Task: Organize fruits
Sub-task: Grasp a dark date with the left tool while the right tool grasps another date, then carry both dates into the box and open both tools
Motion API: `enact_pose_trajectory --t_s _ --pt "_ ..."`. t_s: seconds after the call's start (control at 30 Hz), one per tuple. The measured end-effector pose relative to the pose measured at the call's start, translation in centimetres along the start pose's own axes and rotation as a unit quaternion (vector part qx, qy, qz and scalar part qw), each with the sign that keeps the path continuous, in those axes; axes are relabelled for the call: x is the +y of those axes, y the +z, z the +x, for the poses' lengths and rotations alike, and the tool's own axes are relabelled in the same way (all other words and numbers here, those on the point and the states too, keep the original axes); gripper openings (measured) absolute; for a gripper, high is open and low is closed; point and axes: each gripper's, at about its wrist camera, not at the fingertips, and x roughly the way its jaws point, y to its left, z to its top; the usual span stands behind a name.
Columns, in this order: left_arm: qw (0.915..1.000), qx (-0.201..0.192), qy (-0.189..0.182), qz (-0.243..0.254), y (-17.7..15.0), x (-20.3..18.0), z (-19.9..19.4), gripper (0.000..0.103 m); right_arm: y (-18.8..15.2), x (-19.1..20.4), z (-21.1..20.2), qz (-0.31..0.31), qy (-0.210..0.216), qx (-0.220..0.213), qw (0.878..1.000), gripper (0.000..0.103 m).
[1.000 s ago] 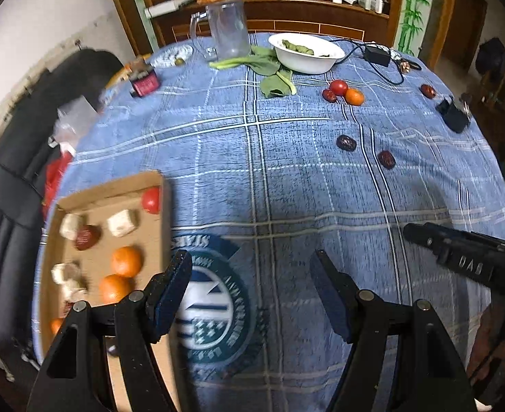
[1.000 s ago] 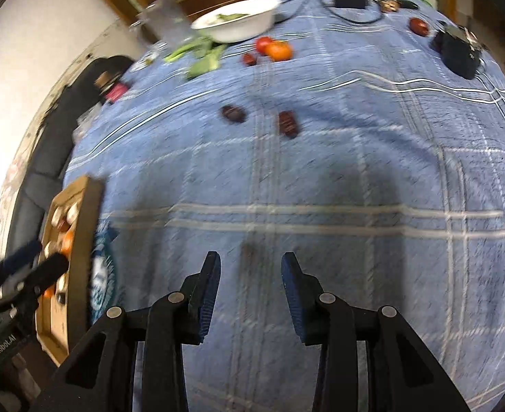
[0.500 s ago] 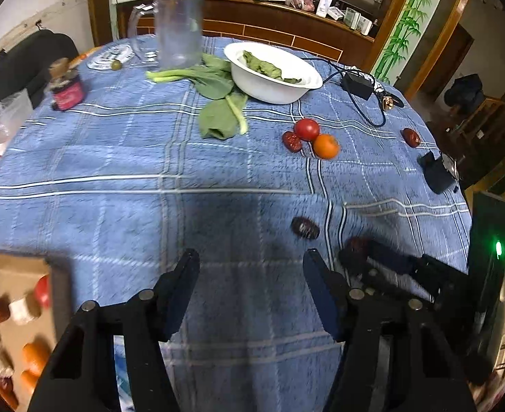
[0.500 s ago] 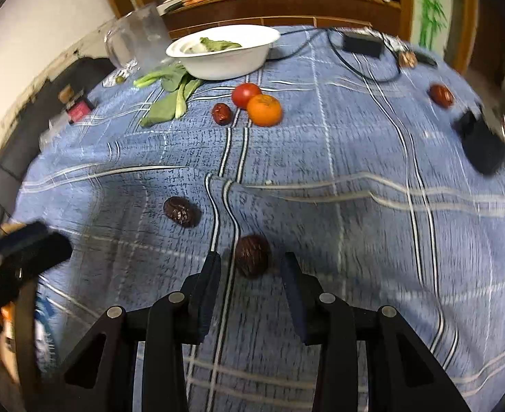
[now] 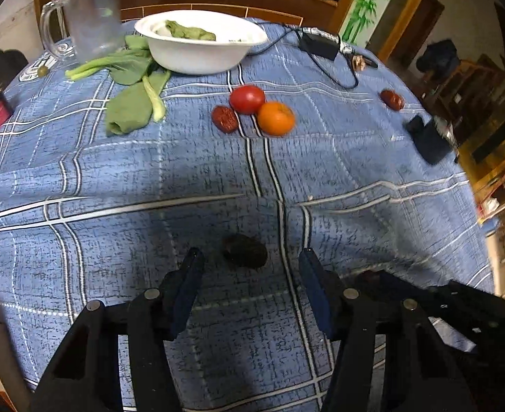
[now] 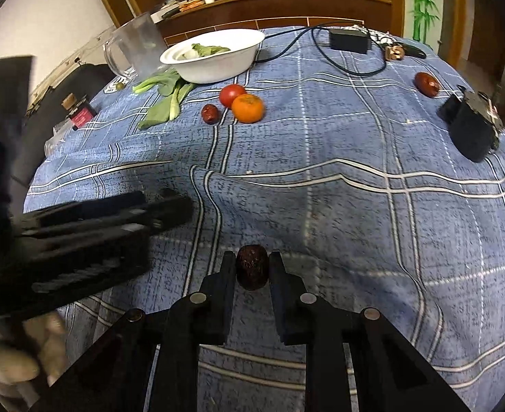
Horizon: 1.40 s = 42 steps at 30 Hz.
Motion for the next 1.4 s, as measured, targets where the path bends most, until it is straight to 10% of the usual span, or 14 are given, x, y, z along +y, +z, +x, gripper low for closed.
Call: enact_pose_trajectory --t_s 0.07,0.67,1.1,1.4 --pt "0.9998 0.002 0.015 0.009 0.0 -0.4 0.1 0.025 -0.1 -0.2 -0.3 0.004 0.000 -0.001 1.000 0.020" --pt "0.9949 -0.041 0.013 -0.091 -7.7 7.8 -12.2 0.024 -2.8 8.2 -3.2 -0.016 0.065 0.011 0.998 0.021" --pt "0.9673 -0.041 0.115 -0.222 -21.5 21.7 -22.1 0.025 -7.2 24.9 -4.6 -0.133 0.195 0.049 0.971 0.021" --pt "0.9613 -0.058 0.108 -0.246 -25.0 24.0 -23.7 0.025 -7.7 25.2 -4.6 -0.106 0.207 0.062 0.971 0.021"
